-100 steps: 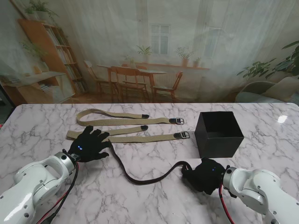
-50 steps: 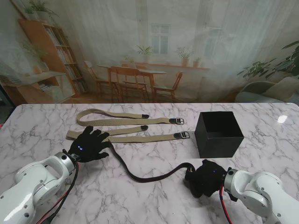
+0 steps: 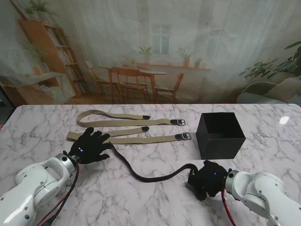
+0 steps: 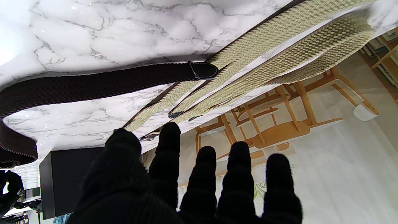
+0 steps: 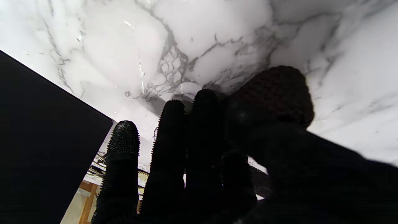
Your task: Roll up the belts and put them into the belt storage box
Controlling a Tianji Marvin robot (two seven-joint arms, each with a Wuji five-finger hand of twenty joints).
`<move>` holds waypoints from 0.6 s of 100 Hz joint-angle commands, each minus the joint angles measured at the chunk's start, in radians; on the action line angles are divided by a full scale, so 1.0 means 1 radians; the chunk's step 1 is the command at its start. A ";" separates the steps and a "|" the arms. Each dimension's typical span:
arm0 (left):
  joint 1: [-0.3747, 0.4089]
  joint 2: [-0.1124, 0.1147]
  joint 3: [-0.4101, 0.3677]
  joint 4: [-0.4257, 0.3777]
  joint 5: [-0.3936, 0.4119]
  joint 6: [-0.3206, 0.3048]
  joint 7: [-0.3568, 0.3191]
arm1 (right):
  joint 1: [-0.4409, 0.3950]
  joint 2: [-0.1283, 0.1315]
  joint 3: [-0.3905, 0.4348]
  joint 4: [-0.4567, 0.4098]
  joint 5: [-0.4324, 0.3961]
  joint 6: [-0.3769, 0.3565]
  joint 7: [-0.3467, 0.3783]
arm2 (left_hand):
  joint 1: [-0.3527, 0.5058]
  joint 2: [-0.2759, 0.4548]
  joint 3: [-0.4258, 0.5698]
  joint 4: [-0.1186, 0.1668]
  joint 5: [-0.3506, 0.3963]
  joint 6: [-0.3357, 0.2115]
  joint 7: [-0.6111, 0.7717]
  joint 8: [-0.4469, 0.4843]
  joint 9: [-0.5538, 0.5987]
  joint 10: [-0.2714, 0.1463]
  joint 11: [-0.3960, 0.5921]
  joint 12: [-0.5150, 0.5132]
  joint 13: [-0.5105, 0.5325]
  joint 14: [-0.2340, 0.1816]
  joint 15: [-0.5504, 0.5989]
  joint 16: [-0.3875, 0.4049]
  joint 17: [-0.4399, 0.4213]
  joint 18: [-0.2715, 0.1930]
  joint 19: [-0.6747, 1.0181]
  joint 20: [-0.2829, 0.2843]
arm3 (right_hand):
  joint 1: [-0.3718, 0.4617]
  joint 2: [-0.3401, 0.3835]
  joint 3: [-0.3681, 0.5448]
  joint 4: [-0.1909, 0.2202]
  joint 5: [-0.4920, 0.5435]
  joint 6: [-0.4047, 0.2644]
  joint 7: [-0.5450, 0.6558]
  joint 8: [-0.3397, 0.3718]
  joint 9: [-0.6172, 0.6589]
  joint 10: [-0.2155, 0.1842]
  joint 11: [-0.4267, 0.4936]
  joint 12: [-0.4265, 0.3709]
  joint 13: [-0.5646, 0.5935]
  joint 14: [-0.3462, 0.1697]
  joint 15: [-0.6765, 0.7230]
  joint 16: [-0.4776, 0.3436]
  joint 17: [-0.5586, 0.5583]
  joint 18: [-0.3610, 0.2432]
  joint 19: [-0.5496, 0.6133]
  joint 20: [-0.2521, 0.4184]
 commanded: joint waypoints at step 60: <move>-0.004 0.001 0.007 0.008 0.000 0.003 -0.014 | 0.009 -0.008 -0.037 0.077 0.050 0.072 -0.087 | 0.025 0.012 -0.011 -0.020 0.016 0.004 0.009 0.011 -0.023 0.014 -0.013 0.007 0.012 0.008 -0.010 -0.003 -0.019 0.037 -0.034 -0.012 | -0.108 0.009 -0.128 -0.103 0.354 -0.253 0.559 -0.137 -0.771 0.259 -0.160 -0.251 -0.343 0.141 -0.102 -0.141 -0.117 0.153 -0.072 -0.032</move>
